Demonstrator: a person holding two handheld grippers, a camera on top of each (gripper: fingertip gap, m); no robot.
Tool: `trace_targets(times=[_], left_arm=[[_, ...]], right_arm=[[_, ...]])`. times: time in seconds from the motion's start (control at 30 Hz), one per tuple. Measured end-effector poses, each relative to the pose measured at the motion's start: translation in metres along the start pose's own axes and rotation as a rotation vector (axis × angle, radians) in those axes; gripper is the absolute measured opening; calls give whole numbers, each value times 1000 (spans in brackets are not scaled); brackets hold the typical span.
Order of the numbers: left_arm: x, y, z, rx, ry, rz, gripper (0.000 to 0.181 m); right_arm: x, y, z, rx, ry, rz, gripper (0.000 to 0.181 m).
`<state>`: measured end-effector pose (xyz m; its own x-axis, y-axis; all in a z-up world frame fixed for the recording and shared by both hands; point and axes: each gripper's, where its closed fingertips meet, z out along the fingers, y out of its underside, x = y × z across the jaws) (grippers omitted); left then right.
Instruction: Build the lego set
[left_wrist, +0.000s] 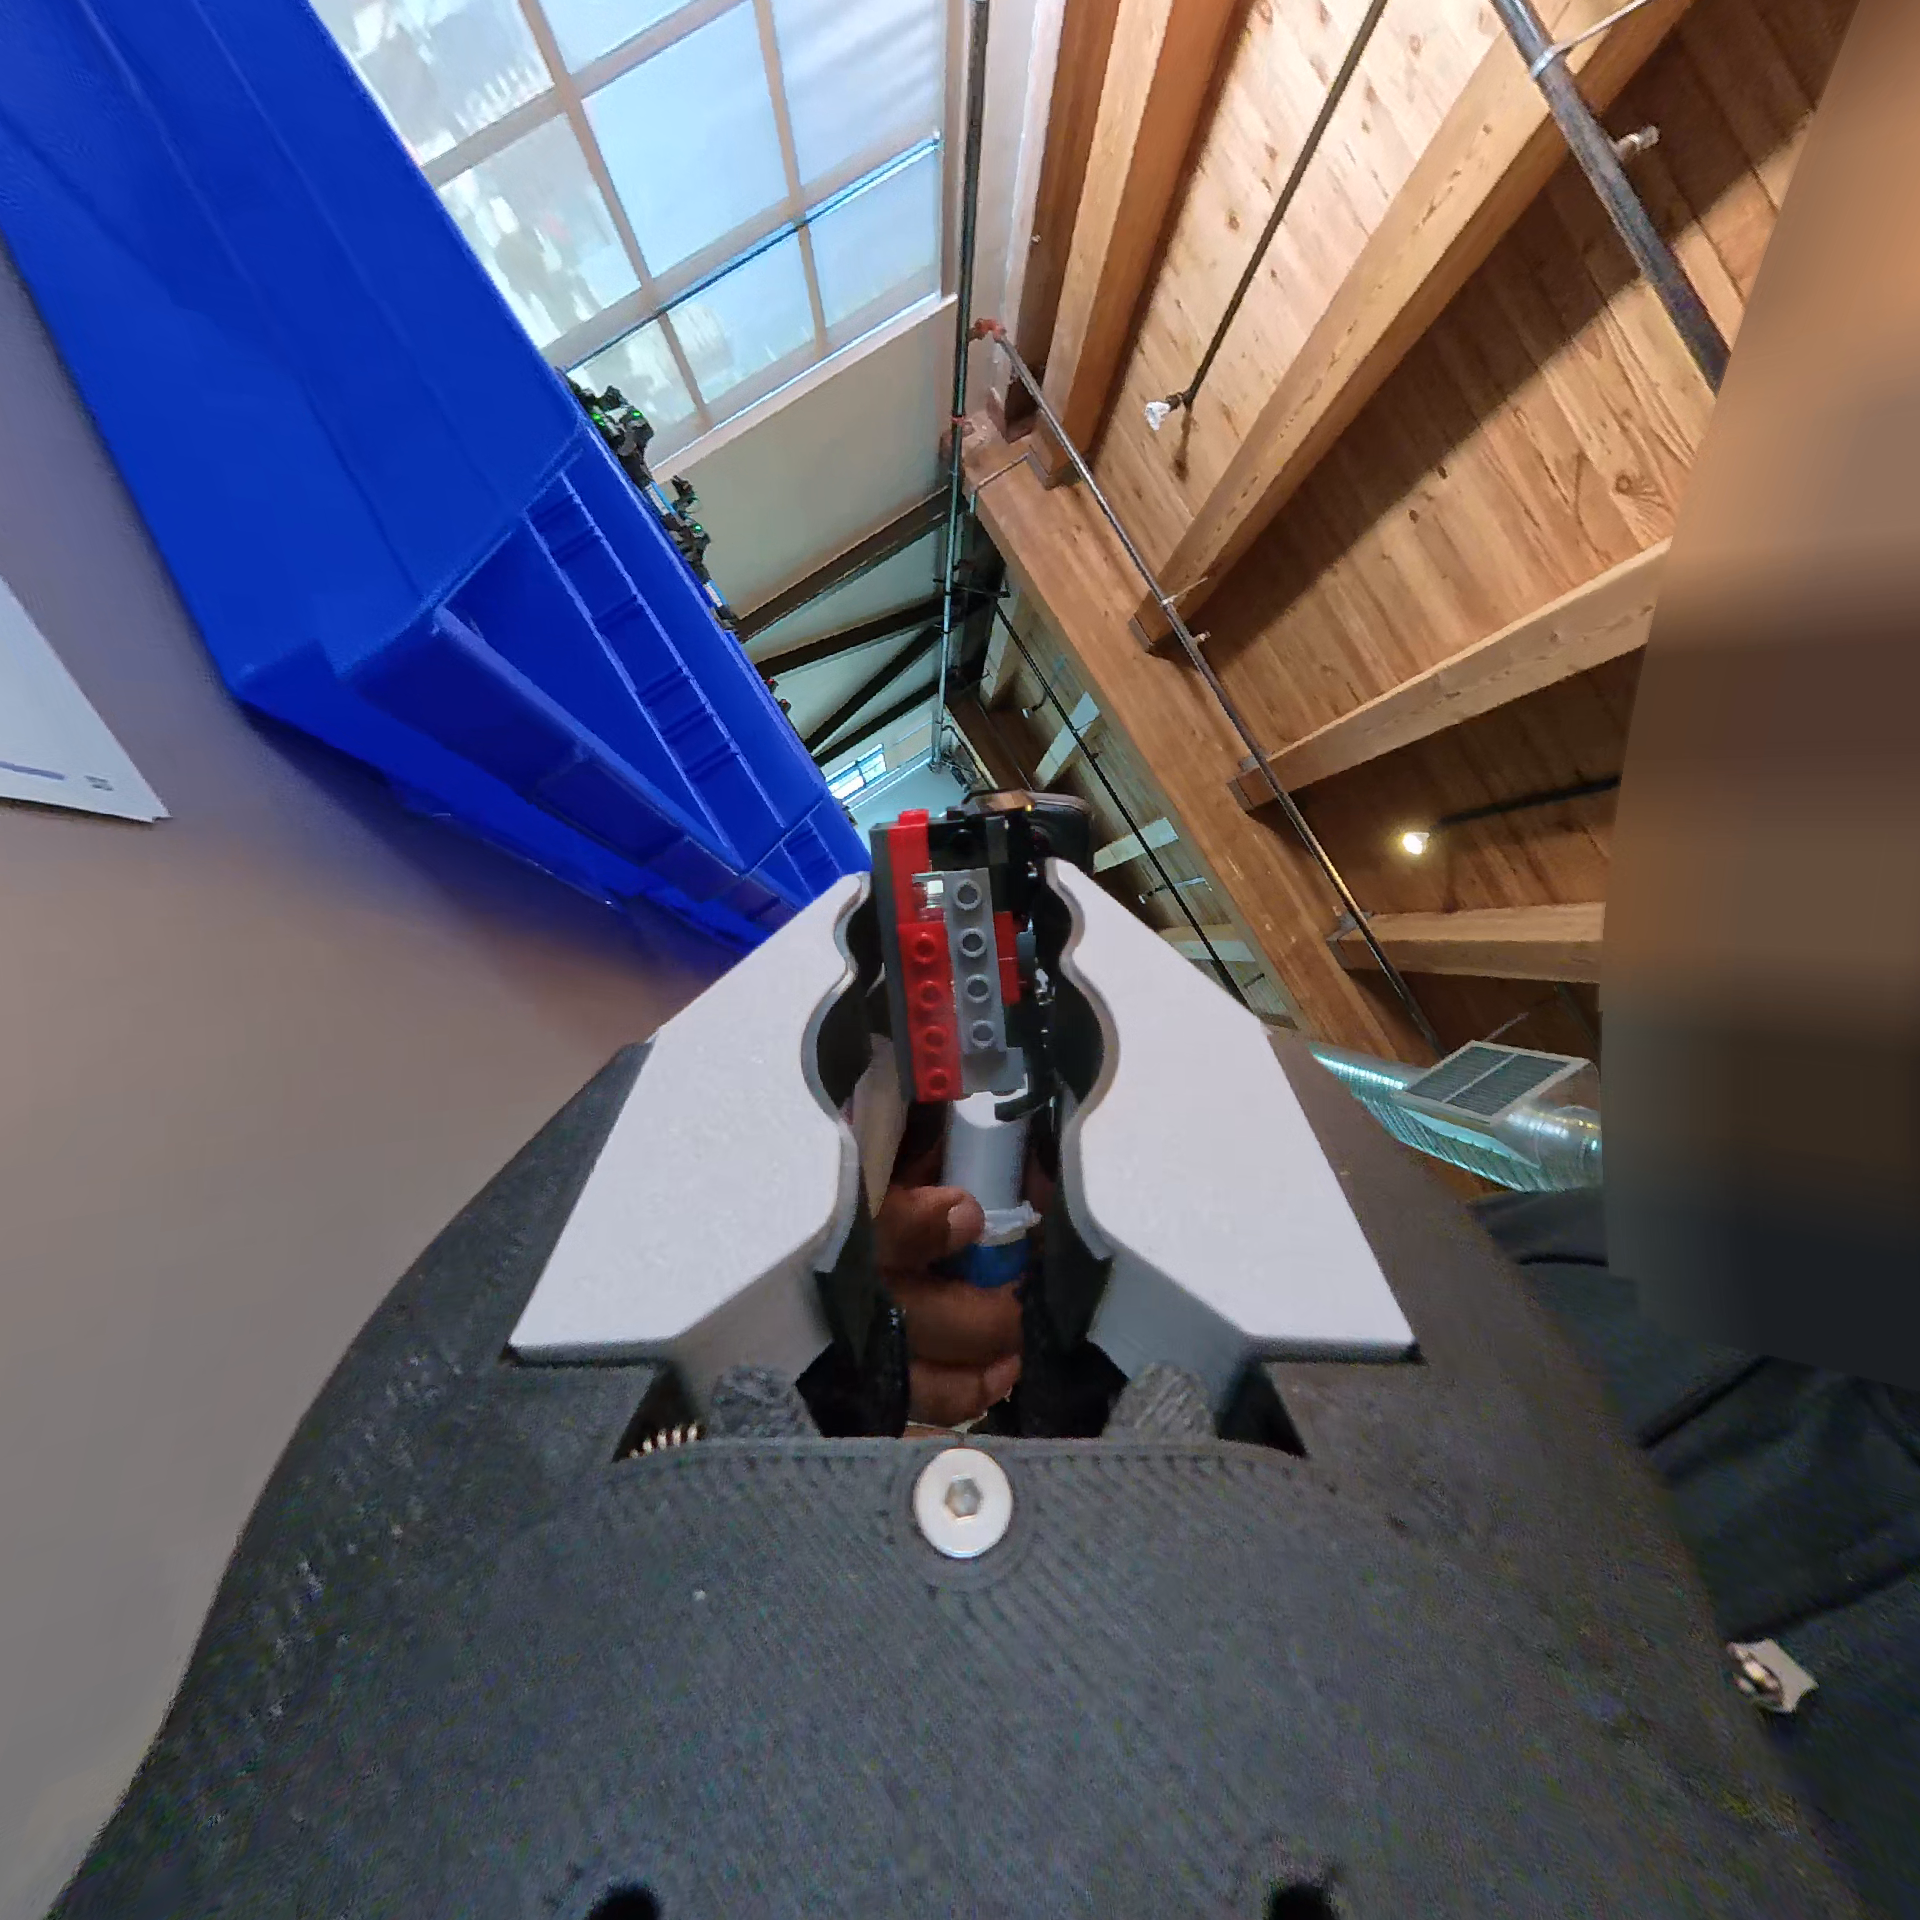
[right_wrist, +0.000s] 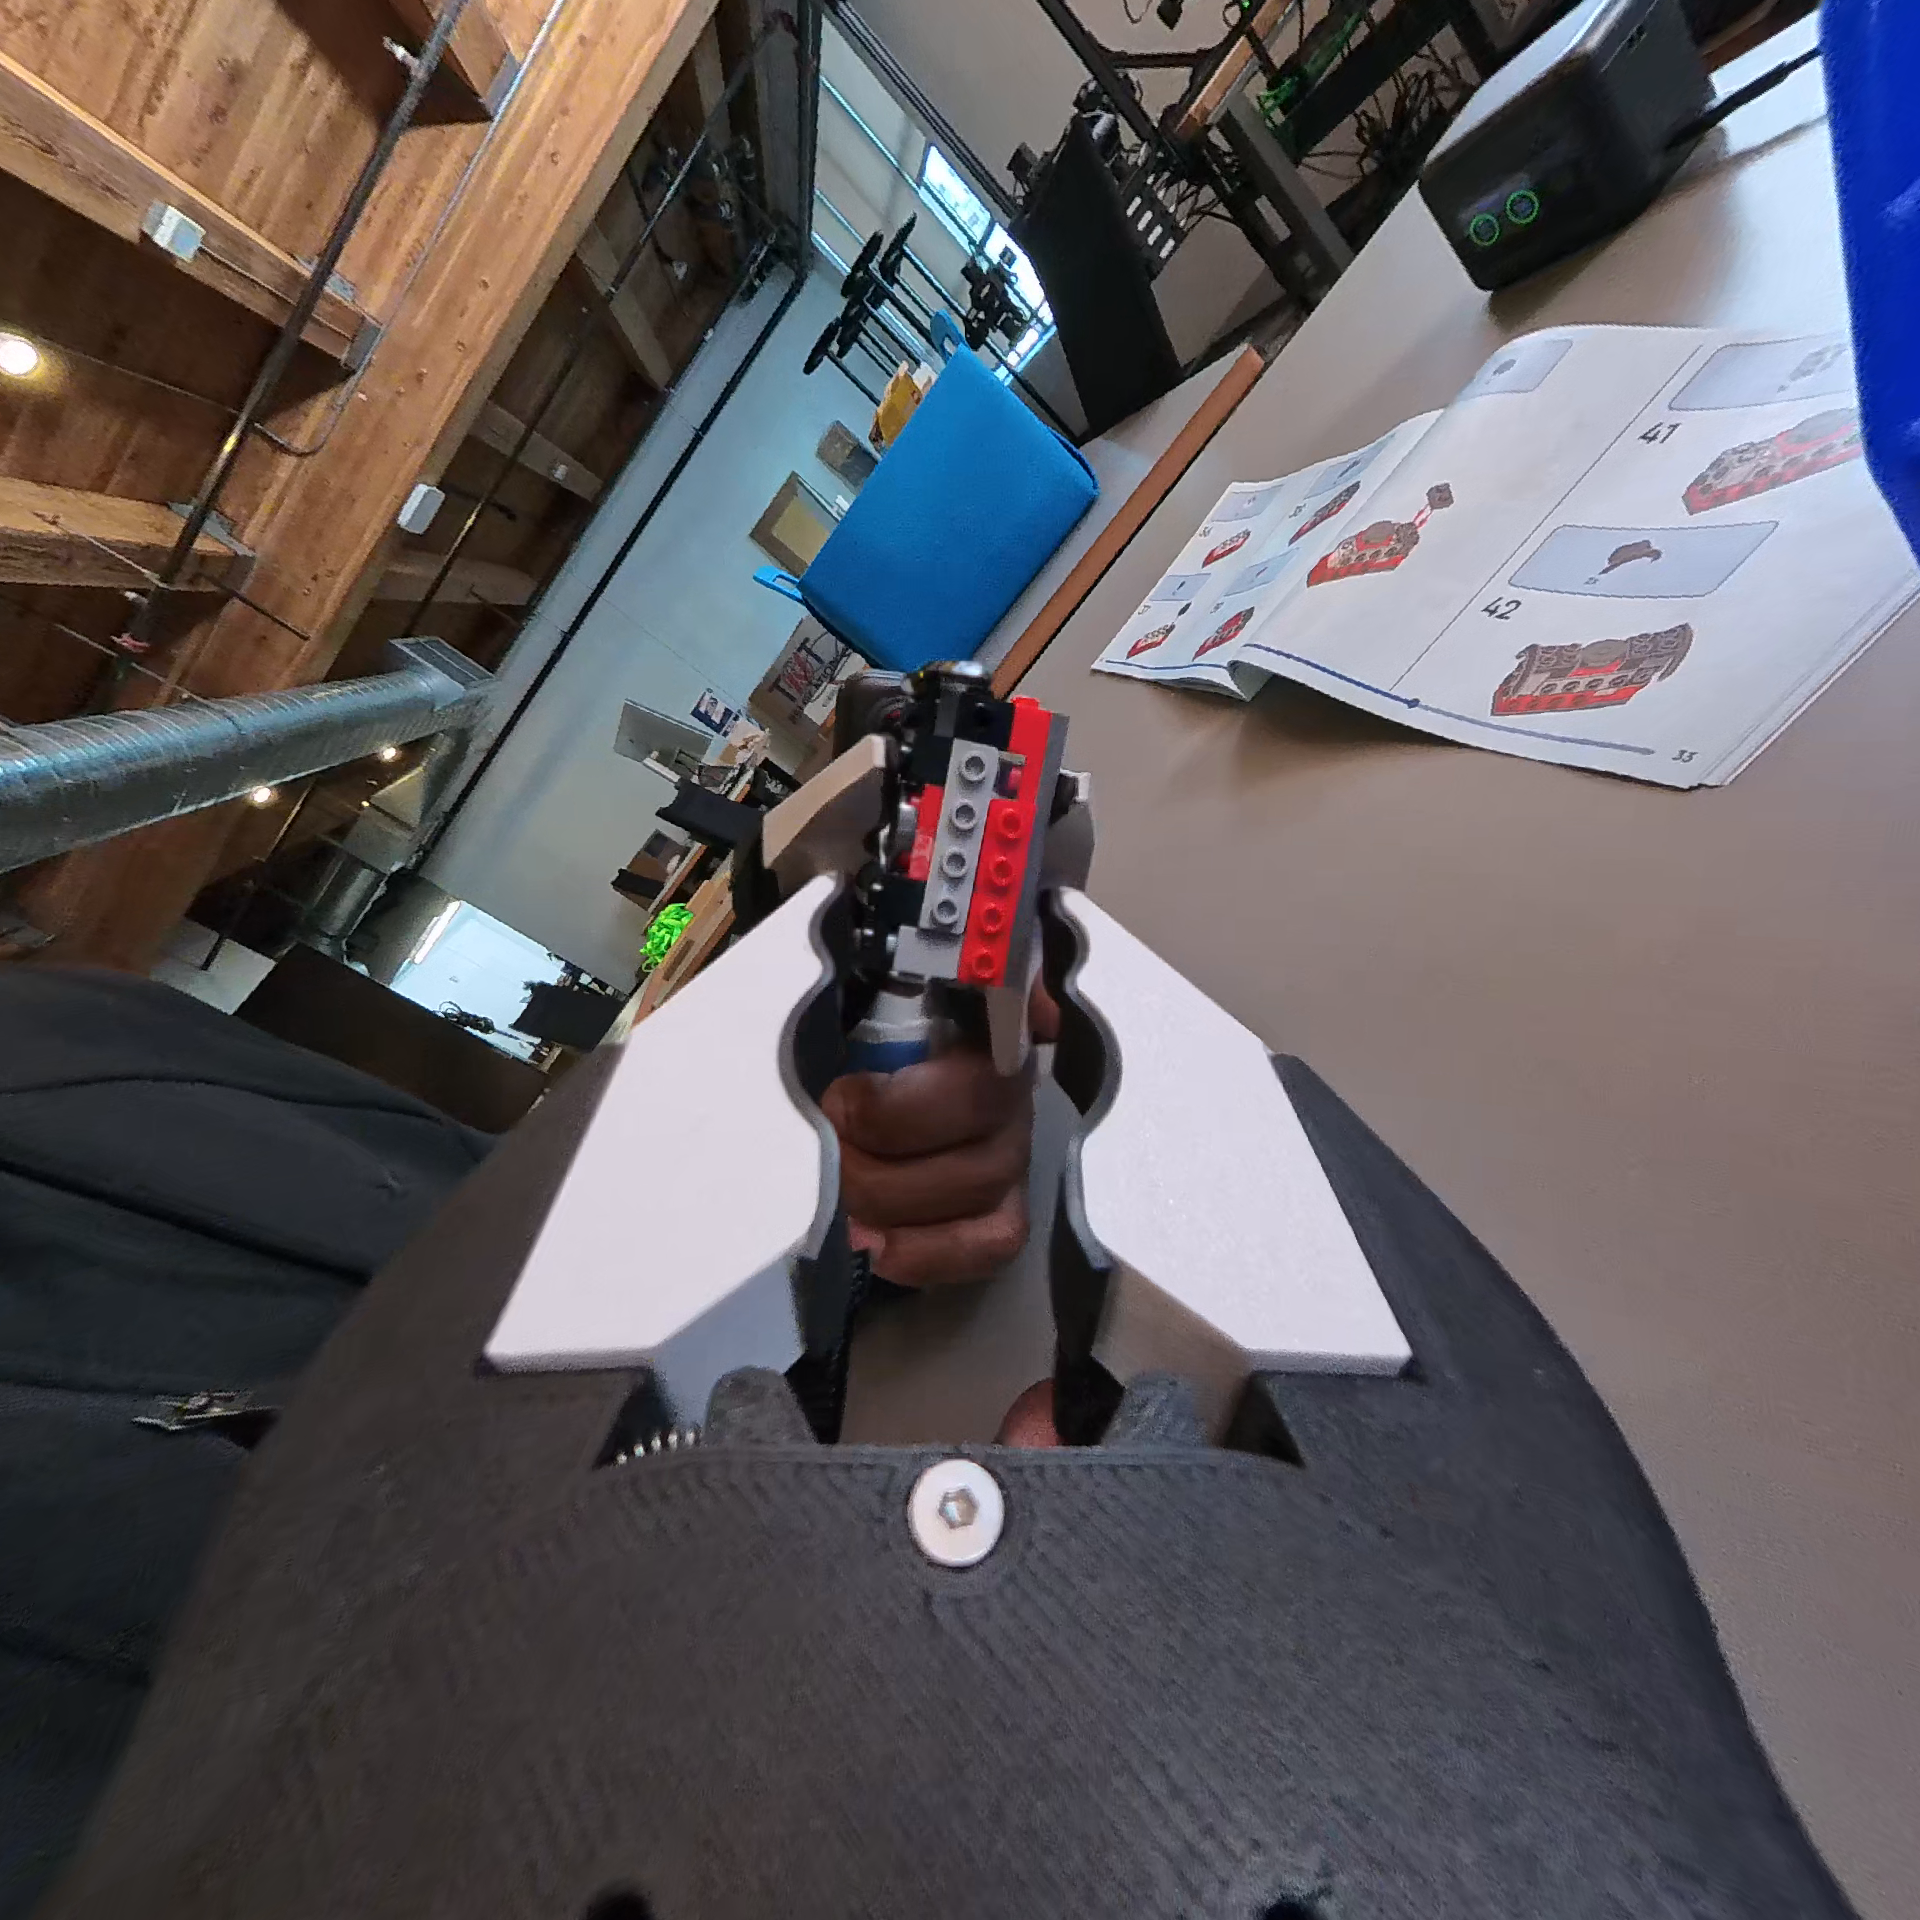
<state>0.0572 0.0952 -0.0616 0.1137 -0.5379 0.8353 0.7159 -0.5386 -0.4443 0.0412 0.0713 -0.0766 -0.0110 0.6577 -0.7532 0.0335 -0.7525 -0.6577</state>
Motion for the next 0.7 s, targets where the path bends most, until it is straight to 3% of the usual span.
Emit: trace_targets(times=[0.4, 0.7], left_arm=[[18, 5, 8, 19, 117, 61, 29], [19, 10, 13, 8, 145, 44, 29]], right_arm=[[-12, -4, -11, 25, 4, -172, 29], [-12, -5, -19, 27, 7, -170, 28]])
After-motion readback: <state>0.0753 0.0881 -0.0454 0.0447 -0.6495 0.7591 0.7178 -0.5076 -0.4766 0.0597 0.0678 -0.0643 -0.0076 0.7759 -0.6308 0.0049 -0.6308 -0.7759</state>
